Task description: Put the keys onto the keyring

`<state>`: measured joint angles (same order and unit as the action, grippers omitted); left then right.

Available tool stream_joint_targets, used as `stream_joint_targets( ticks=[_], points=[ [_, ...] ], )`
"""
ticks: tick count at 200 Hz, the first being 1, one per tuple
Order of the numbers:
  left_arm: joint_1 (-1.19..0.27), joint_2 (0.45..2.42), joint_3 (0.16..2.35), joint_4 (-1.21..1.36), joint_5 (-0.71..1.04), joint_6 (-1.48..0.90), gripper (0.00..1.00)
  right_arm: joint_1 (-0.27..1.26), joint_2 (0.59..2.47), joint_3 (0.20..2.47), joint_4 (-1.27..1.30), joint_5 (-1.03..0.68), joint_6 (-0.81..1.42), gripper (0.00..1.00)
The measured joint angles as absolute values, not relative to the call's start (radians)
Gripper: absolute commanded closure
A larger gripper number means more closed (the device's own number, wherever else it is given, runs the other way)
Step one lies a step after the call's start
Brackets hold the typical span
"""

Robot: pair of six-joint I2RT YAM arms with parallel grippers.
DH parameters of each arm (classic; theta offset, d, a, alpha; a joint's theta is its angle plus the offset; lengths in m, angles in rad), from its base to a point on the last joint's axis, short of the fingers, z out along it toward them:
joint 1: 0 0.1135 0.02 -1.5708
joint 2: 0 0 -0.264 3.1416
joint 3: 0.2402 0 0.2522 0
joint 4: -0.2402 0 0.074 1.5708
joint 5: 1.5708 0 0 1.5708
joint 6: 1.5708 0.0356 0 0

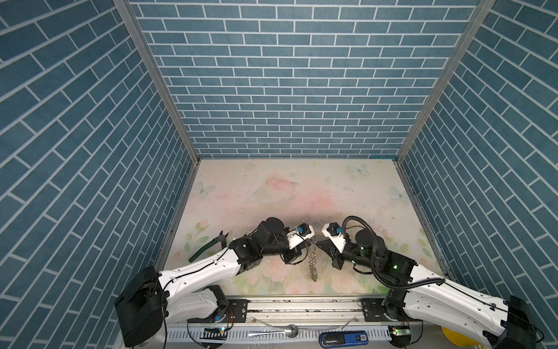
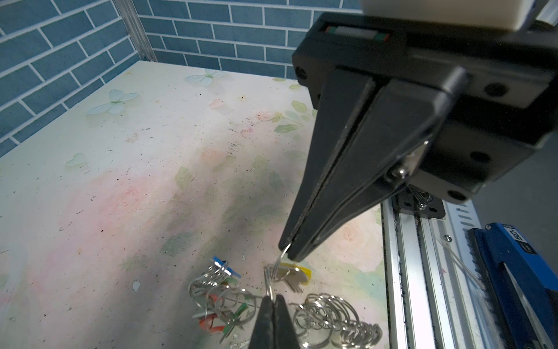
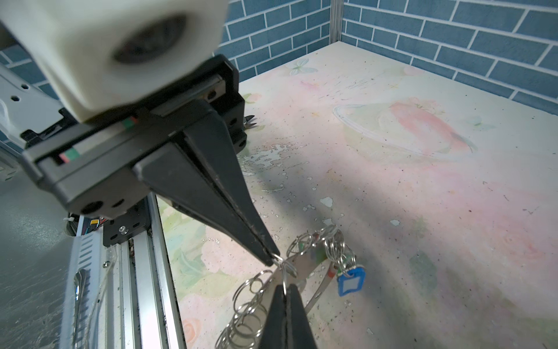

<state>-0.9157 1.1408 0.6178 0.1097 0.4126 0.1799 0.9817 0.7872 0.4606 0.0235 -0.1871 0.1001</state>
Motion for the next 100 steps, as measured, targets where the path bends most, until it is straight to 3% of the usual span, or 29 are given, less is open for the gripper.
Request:
stream_joint_targets(
  ticks=[100],
  points=[
    [-0.913,1.142,0.618,0.11,0.44,0.197,1.0,0.986,0.809,0.465,0.021,-0.169,0.116,1.0]
  ],
)
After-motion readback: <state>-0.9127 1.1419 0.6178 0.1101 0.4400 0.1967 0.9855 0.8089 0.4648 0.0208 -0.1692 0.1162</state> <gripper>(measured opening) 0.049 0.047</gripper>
